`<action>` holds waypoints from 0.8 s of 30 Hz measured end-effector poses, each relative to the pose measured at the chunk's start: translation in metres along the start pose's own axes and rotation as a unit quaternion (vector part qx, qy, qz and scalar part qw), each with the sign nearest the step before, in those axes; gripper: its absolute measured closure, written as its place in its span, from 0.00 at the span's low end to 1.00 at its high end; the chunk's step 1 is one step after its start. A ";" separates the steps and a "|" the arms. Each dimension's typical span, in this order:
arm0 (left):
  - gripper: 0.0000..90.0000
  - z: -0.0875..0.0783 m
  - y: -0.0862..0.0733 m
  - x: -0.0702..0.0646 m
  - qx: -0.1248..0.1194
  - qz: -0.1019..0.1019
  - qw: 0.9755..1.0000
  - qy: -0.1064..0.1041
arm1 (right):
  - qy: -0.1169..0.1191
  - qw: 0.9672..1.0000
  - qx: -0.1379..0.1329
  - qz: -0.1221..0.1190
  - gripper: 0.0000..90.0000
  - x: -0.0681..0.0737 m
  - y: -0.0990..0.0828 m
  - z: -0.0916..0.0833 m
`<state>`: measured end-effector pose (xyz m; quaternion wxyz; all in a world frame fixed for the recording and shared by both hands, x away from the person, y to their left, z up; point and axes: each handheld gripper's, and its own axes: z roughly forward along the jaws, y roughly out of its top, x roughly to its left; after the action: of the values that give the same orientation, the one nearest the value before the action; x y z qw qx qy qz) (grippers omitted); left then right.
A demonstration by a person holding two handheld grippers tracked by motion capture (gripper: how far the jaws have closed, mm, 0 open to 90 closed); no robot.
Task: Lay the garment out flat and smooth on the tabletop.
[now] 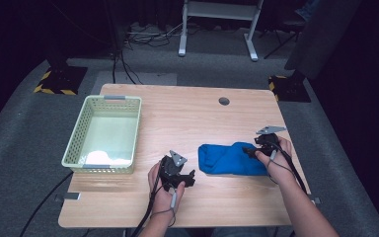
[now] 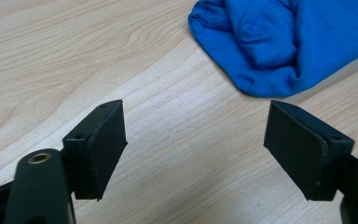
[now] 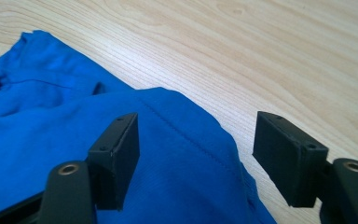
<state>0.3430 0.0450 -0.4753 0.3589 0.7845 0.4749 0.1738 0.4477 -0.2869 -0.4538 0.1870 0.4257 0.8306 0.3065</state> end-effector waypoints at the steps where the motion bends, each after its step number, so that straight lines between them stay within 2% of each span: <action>1: 0.22 -0.001 0.000 0.000 -0.001 0.001 1.000 0.000 | 0.000 1.000 0.000 0.000 0.35 0.000 0.000 0.000; 5: 0.22 -0.004 0.000 -0.001 0.000 0.004 1.000 0.000 | 0.009 1.000 0.012 0.001 0.35 -0.003 -0.002 0.010; 7: 0.22 -0.005 0.000 -0.001 -0.001 0.003 1.000 0.002 | 0.013 1.000 0.023 0.000 0.42 -0.004 -0.004 0.014; 9: 0.22 -0.007 0.001 -0.001 -0.003 0.003 1.000 0.002 | 0.024 0.999 0.033 -0.003 0.58 -0.004 -0.005 0.016; 11: 0.22 -0.008 0.002 -0.001 -0.008 0.002 1.000 0.002 | 0.026 0.999 0.034 -0.014 0.85 -0.003 -0.005 0.014; 12: 0.22 -0.009 0.002 -0.001 -0.008 0.002 1.000 0.002 | 0.032 0.999 0.030 -0.019 0.94 -0.002 -0.005 0.012; 13: 0.22 -0.009 0.002 -0.001 -0.009 0.003 1.000 0.002 | 0.036 0.999 0.026 -0.021 0.96 -0.002 -0.004 0.010; 24: 0.22 -0.009 0.003 -0.003 -0.009 0.002 1.000 0.002 | 0.056 0.998 -0.017 -0.036 0.97 0.009 0.003 -0.024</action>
<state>0.3375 0.0453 -0.4670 0.3645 0.7818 0.4726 0.1805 0.4309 -0.2870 -0.4348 0.1586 0.3746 0.8491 0.3370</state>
